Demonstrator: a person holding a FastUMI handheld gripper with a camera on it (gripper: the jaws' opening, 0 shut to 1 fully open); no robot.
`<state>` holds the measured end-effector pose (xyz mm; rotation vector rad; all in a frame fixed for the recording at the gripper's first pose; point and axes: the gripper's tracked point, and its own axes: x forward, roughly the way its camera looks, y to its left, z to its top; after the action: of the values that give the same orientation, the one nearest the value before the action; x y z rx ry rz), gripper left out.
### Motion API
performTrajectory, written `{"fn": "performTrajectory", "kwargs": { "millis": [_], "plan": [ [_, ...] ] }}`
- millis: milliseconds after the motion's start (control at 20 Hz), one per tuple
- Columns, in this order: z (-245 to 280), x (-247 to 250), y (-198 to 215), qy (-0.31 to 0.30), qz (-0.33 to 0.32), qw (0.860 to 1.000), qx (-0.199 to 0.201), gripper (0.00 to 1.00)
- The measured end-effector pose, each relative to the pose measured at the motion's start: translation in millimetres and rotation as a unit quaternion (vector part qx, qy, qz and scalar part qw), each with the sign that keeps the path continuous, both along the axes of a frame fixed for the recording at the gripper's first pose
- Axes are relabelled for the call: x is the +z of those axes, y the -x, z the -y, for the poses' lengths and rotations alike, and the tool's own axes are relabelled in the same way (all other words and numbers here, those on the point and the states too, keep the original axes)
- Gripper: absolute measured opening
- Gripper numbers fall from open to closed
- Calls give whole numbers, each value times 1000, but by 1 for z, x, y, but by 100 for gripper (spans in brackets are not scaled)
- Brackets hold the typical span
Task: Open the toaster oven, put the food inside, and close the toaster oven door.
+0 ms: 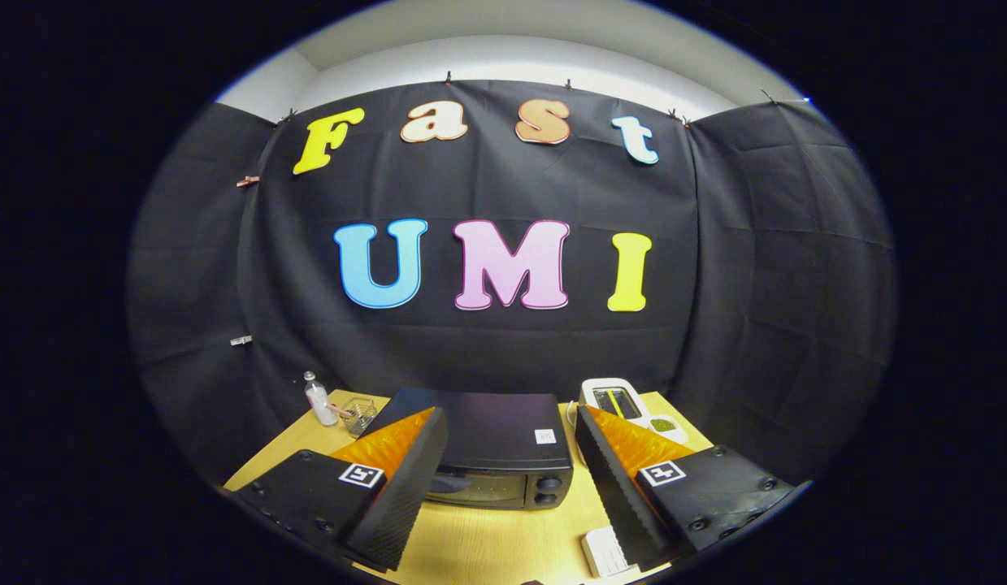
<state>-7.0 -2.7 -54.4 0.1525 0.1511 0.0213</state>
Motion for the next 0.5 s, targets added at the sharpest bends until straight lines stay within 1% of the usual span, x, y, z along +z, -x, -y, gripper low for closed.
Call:
{"fn": "performTrajectory", "kwargs": {
  "millis": [200, 500],
  "plan": [
    [24, 10, 7, 9, 12, 1000, -6, 98],
    [40, 17, 13, 0, 21, 1000, -23, 98]
  ]
}}
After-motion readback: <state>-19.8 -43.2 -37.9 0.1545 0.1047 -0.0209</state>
